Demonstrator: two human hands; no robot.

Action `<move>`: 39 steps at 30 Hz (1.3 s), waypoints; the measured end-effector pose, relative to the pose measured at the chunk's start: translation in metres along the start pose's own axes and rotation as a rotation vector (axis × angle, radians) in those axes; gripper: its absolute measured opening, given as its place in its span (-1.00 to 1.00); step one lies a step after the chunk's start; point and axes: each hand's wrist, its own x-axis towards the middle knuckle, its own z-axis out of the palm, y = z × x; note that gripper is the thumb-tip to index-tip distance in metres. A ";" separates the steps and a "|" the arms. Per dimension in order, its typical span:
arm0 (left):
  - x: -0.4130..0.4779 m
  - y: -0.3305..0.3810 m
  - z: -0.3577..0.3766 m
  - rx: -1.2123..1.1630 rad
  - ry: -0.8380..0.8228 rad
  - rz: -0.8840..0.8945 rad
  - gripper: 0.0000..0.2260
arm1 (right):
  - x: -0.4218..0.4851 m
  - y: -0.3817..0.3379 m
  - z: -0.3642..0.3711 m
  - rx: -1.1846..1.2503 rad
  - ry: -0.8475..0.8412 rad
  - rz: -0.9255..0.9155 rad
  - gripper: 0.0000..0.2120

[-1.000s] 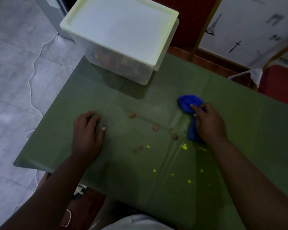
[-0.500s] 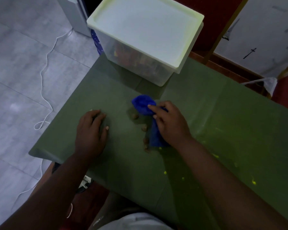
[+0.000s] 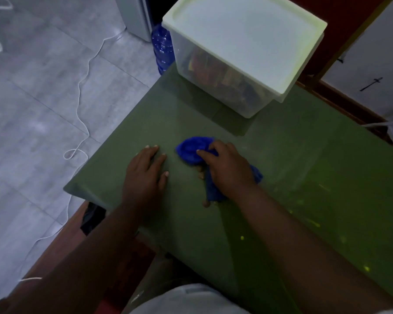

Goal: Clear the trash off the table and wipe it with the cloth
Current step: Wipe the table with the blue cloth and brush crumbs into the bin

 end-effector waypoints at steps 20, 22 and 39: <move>-0.084 0.020 0.004 -0.057 0.107 -0.082 -0.63 | -0.094 0.006 0.022 0.020 0.144 0.210 -0.62; -0.089 0.018 0.001 -0.064 0.116 -0.098 -0.63 | -0.079 -0.011 0.025 0.030 0.164 0.177 -0.61; -0.090 0.001 -0.008 -0.094 0.160 -0.198 -0.64 | -0.001 0.018 -0.020 0.019 0.312 0.022 -0.68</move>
